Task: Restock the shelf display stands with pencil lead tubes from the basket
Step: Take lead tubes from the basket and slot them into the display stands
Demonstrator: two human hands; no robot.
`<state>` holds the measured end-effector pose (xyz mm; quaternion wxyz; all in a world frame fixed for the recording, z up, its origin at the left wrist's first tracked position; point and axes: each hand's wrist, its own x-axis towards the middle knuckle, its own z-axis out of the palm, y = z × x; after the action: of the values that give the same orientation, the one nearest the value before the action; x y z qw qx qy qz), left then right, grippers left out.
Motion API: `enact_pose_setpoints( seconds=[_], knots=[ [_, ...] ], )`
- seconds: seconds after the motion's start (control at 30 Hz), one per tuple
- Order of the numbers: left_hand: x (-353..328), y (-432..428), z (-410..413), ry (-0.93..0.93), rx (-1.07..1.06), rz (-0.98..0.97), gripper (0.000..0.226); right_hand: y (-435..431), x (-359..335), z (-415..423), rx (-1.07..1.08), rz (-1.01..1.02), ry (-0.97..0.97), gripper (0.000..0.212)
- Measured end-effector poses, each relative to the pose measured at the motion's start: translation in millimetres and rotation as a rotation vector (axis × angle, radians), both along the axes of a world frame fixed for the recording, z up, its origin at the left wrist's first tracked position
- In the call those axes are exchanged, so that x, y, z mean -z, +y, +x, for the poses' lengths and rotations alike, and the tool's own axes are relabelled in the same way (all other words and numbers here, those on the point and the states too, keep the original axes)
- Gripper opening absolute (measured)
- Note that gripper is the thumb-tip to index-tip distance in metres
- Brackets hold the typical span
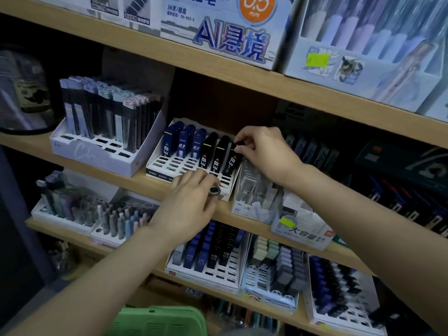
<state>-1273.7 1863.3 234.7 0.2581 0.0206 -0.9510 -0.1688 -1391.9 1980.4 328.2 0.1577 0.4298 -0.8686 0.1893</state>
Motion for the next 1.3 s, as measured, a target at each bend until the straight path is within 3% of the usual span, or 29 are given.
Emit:
enact_pose_setpoints(
  seconds=[0.37, 0.57, 1.13, 1.3],
  knots=[
    [4.2, 0.0, -1.0, 0.011, -0.031, -0.028, 0.034, -7.0, -10.2, -2.6, 0.037, 0.199, 0.035, 0.022],
    [2.3, 0.3, -2.1, 0.001, -0.037, -0.033, 0.036, -8.4, -15.3, -3.5, -0.008, 0.164, -0.067, 0.018],
    [6.3, -1.9, -1.1, -0.004, -0.028, -0.031, 0.036, -14.0, -15.1, -8.1, 0.012, 0.345, 0.023, 0.026],
    [6.9, -2.5, 0.9, -0.002, -0.007, -0.031, 0.037, -16.1, -12.5, -5.8, 0.018, 0.292, -0.069, 0.024]
  ],
)
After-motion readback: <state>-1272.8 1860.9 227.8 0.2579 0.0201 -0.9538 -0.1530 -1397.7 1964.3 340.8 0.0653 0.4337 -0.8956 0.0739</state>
